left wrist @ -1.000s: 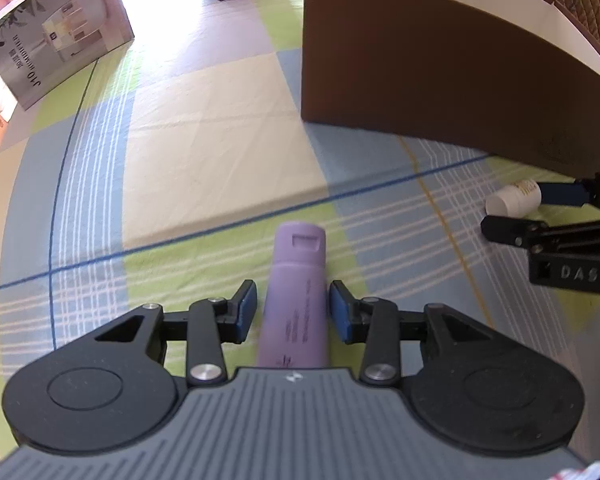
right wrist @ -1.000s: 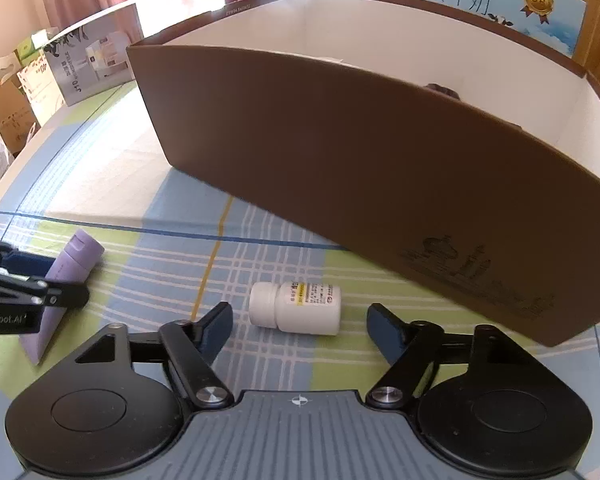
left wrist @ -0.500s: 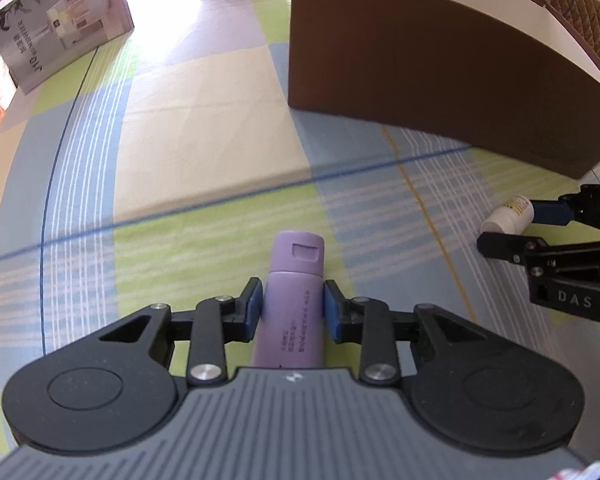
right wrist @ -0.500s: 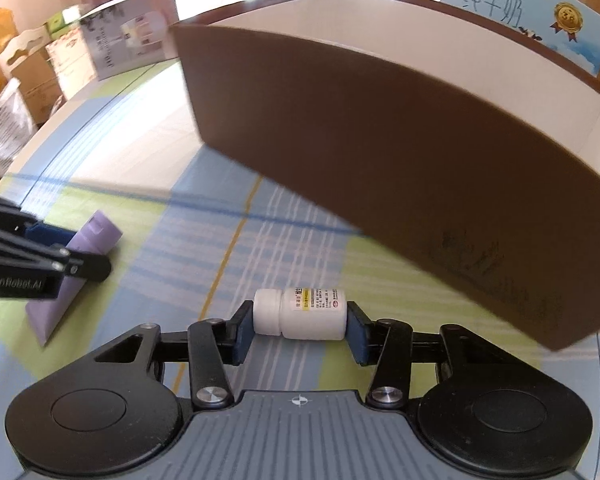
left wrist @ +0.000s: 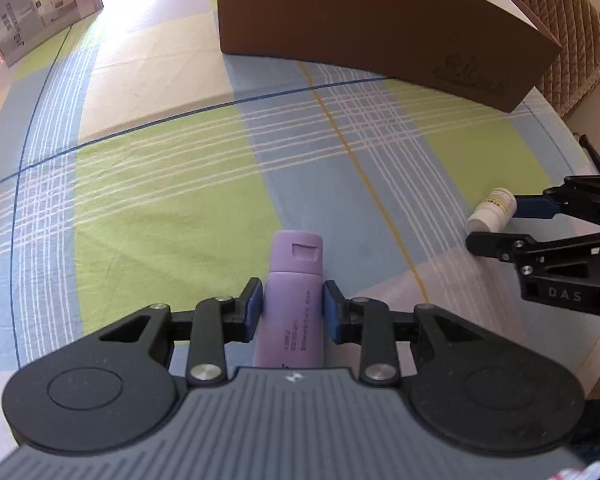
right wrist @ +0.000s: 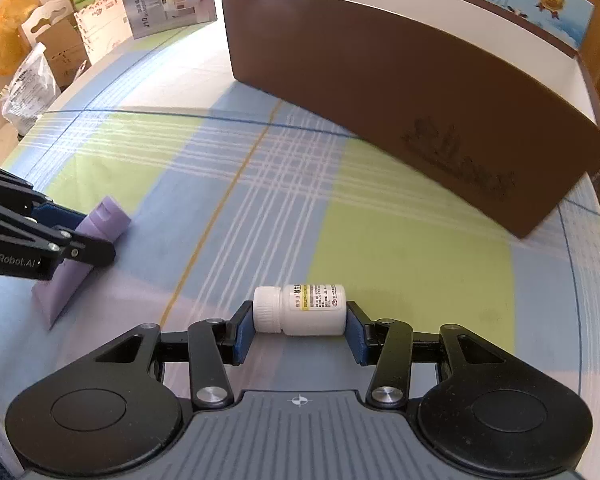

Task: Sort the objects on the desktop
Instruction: 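Lift the tube and pill bottle and carry them over the cardboard box, lowering inside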

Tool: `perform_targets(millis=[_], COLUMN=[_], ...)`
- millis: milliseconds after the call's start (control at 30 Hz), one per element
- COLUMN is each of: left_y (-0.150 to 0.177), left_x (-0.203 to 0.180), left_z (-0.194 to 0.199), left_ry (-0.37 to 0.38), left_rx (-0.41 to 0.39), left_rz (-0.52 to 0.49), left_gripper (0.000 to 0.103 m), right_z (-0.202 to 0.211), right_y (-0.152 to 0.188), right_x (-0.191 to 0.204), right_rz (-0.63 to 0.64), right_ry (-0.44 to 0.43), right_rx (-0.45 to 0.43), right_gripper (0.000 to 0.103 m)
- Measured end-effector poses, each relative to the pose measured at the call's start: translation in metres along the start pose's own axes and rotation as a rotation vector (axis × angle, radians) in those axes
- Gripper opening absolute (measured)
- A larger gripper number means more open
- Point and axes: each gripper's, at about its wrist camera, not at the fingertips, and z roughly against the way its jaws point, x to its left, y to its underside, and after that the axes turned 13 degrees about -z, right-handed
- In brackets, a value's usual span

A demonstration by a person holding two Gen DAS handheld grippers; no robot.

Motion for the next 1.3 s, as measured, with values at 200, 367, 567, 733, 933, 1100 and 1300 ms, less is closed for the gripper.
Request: perform_targets(millis=[200,367,567,733,933,1100,1300], left_y=[-0.001,0.000,-0.001,0.001,-0.006,-0.018,-0.029], left_x=[-0.010,-0.012,-0.010,-0.005,-0.001,-0.001,-0.007], left_z=[-0.002,-0.003,0.000,0.006,0.024,0.042,0.052], left_ry=[-0.032,-0.052,-0.048,-0.020,-0.023,-0.022,-0.011], left_rx=[0.002,-0.010,-0.009,-0.009,-0.059,-0.121,-0.153], left_rz=[-0.036,-0.034,-0.030,-0.005,-0.003,-0.015,-0.036], left_gripper=[0.034,0.035,0.027,0.027,0.027,0.027,0.026], right_z=[-0.005,-0.005,0.002,0.007,0.021,0.031,0.039], right_y=[0.002,0.000,0.002,0.003,-0.001,-0.010,-0.019], right_x=[0.000,0.000,0.006,0.001,-0.007,-0.010,-0.011], right_rz=[-0.069,-0.067,-0.009,-0.056,-0.098,-0.116,-0.121], right_ry=[0.013,0.004,0.024,-0.005,-0.007,-0.009,-0.017], right_rx=[-0.017,-0.044,-0.028,0.003,-0.015,-0.050,-0.078], right_gripper=[0.079,0.069,0.044,0.044,0.044,0.044,0.044])
